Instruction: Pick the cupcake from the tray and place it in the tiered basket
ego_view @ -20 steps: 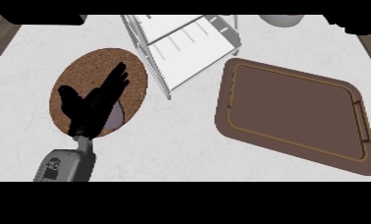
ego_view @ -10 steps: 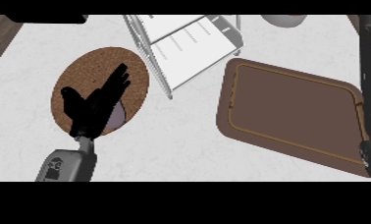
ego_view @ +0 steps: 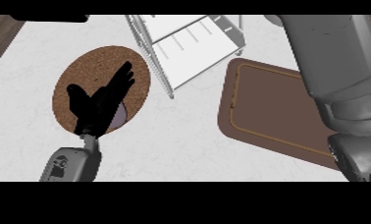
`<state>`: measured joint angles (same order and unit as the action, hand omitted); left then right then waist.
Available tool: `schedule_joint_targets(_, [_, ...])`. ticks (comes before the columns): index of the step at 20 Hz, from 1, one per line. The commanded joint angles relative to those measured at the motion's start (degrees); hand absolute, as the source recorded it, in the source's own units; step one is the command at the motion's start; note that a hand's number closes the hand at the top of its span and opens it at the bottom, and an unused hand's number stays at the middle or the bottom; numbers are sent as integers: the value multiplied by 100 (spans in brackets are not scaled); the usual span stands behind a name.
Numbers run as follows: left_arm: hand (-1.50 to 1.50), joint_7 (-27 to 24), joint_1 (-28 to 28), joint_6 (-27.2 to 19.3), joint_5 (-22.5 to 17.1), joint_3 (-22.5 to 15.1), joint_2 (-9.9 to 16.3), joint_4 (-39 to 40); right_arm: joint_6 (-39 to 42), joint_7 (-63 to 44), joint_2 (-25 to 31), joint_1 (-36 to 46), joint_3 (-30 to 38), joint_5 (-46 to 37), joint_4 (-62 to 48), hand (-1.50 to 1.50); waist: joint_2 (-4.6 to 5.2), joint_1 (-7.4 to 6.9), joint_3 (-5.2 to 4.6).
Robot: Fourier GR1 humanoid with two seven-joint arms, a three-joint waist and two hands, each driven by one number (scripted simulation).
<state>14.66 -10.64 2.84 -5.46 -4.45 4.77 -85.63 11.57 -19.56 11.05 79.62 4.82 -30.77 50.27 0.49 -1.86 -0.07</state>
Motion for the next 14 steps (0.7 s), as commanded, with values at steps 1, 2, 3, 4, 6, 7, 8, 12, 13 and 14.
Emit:
schedule_joint_targets(1, [0, 17, -328, 3, 33, 60, -17, 286, -456, 541, -241, 386, 80, -108, -1027, 150, 28, -11, 0])
schedule_joint_targets(2, [0, -135, -252, 27, 86, 80, 56, 251, -733, 733, -311, 307, 141, -139, -1230, 150, 42, -51, -1])
schedule_joint_targets(3, [0, 167, -302, -137, 16, 0, -152, -13, -800, 792, -384, 341, 94, -205, -1430, 150, 31, -63, 1])
schedule_joint_targets(4, [0, -176, -85, 278, -196, 217, 133, 261, -778, 612, -545, 521, 115, -154, -1516, 150, 26, -50, -2])
schedule_joint_targets(6, [0, -117, -107, 55, 78, 30, 10, 216, -879, 897, -425, 716, 344, -61, -1971, 150, 38, -77, 0])
schedule_joint_targets(7, [0, -46, -73, 235, -178, 172, 105, 100, -1116, 1001, -698, 380, 314, -58, -2012, 150, 39, -89, 0])
schedule_joint_targets(8, [0, -275, -66, 54, 57, -1, -107, 376, -1301, 877, -834, 423, 694, 300, -1948, 150, 70, -104, -1])
schedule_joint_targets(12, [0, -169, -214, 97, 67, -29, -76, 278, -1441, 1377, -1090, 486, 802, 985, -2308, -150, 64, -218, -1])
schedule_joint_targets(13, [0, 124, -526, 50, 42, -40, -101, 200, -1275, 1428, -1094, 754, 889, 921, -2507, -150, 90, -232, 0])
schedule_joint_targets(14, [0, -28, -133, 151, -39, 82, 59, 25, -1292, 1541, -1096, 711, 919, 1058, -2580, -150, 60, -250, -1])
